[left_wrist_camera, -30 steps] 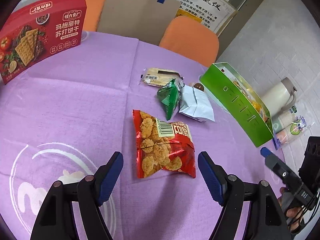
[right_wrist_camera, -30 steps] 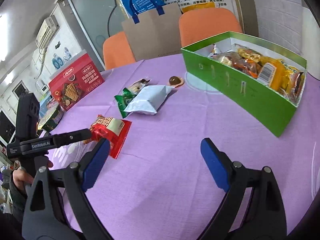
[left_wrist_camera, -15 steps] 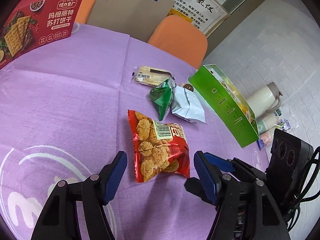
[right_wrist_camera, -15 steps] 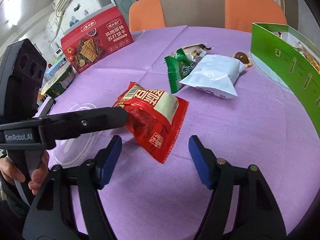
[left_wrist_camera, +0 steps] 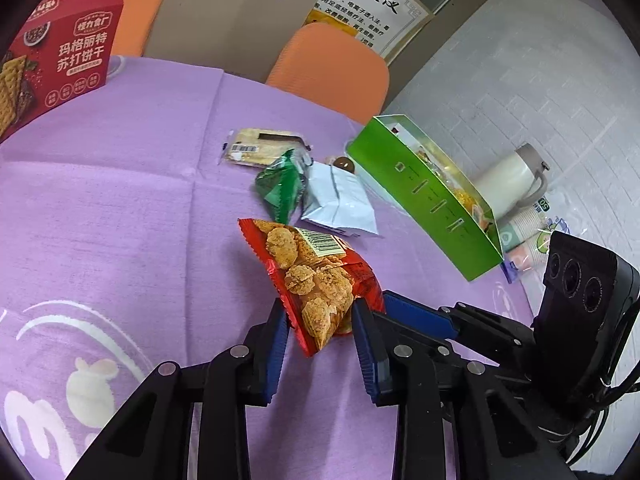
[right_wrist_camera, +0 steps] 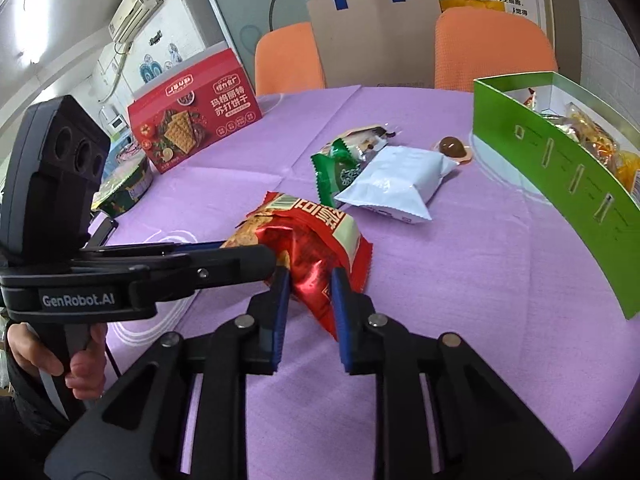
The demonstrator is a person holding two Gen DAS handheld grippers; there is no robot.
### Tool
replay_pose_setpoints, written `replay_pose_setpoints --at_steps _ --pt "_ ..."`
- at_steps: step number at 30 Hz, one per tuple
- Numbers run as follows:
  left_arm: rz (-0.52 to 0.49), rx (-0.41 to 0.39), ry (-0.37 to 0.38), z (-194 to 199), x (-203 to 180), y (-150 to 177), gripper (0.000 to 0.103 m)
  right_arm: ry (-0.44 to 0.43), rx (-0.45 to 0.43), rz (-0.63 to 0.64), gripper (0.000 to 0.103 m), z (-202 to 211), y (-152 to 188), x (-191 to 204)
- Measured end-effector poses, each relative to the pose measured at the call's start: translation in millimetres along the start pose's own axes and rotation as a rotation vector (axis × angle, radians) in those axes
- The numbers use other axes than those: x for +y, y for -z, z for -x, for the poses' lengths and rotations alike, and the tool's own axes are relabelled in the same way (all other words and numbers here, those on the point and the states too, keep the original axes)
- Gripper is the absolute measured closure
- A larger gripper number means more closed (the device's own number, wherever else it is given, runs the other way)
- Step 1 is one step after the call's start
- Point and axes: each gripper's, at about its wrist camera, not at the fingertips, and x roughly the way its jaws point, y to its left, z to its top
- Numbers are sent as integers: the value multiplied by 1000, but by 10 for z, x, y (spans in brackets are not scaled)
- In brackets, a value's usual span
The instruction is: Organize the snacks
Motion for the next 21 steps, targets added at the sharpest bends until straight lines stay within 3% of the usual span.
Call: replay_pose_setpoints --at_steps 5,7,10,13,16,18,20,21 --pt "-62 -1 45 -42 -343 -115 71 12 -82 -66 87 329 5 -241" --pt "-97 4 52 -79 -499 -176 71 1 -119 -91 99 460 3 -325" --pt "-146 29 110 -172 -780 -264 77 35 -167 -117 100 634 -15 -431" --pt "-238 25 86 -256 -1099 -306 77 59 -190 -139 99 759 9 -570" --pt "-243 49 111 -360 -1201 -317 77 67 -180 -152 99 801 85 -693" --pt "-227 62 118 -432 -1181 -294 77 77 -144 -148 96 764 166 -724" --pt "-216 81 92 -483 -1115 -238 77 70 -122 -165 85 726 259 -761" --pt "-206 93 83 -502 -1067 -199 77 57 -109 -174 67 699 298 -777"
